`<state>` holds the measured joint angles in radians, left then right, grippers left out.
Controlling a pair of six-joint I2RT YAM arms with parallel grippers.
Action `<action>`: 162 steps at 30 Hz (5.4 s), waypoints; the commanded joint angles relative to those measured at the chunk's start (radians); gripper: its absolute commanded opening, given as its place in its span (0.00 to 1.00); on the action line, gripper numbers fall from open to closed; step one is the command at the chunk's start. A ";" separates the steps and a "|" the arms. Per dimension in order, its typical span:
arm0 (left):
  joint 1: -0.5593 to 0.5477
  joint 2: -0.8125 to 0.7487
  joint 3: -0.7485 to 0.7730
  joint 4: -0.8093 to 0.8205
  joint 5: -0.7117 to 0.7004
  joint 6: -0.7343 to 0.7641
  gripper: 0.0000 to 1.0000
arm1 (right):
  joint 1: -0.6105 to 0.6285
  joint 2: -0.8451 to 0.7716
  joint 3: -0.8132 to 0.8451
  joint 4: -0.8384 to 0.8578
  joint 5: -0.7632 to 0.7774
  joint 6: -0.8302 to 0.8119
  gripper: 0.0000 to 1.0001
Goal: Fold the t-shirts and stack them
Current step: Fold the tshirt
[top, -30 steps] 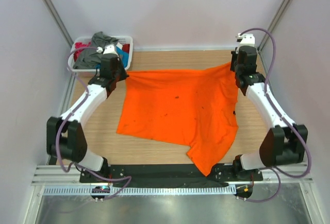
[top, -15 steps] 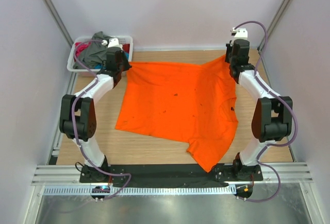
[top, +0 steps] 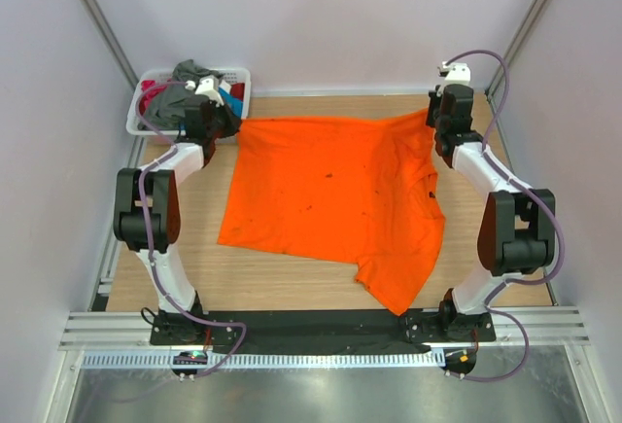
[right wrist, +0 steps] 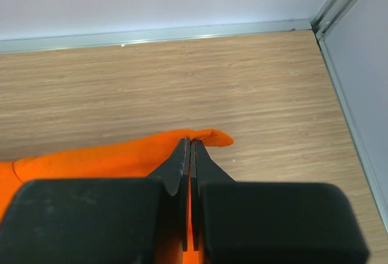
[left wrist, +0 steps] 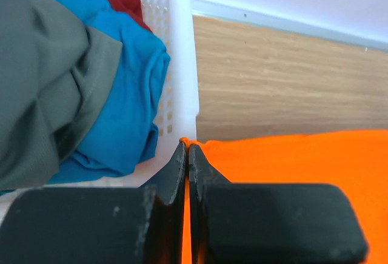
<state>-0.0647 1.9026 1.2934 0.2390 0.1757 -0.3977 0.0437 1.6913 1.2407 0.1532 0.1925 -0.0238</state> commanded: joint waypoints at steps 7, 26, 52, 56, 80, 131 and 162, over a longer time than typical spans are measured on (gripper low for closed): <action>0.002 -0.132 -0.108 0.091 0.064 0.175 0.00 | -0.007 -0.212 -0.132 0.034 0.019 0.001 0.01; -0.001 -0.277 -0.322 0.002 0.025 0.319 0.00 | -0.004 -0.390 -0.345 -0.141 -0.084 0.087 0.01; -0.011 -0.286 -0.367 -0.102 0.007 0.390 0.00 | 0.042 -0.502 -0.454 -0.362 -0.065 0.217 0.01; -0.012 -0.303 -0.375 -0.127 -0.008 0.393 0.00 | 0.047 -0.515 -0.460 -0.369 -0.050 0.220 0.01; -0.101 -0.498 -0.327 -0.337 -0.040 -0.068 0.86 | 0.048 -0.491 -0.285 -0.524 0.048 0.501 1.00; -0.498 -0.096 0.010 -0.569 -0.367 -0.070 0.93 | 0.286 0.142 0.059 -0.630 0.047 0.282 0.66; -0.497 -0.066 -0.002 -0.624 -0.438 -0.102 0.93 | 0.433 0.065 0.034 -0.850 0.208 0.524 0.10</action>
<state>-0.5663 1.8526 1.2957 -0.3801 -0.2432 -0.4904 0.4557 1.8355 1.2823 -0.6582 0.3511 0.4278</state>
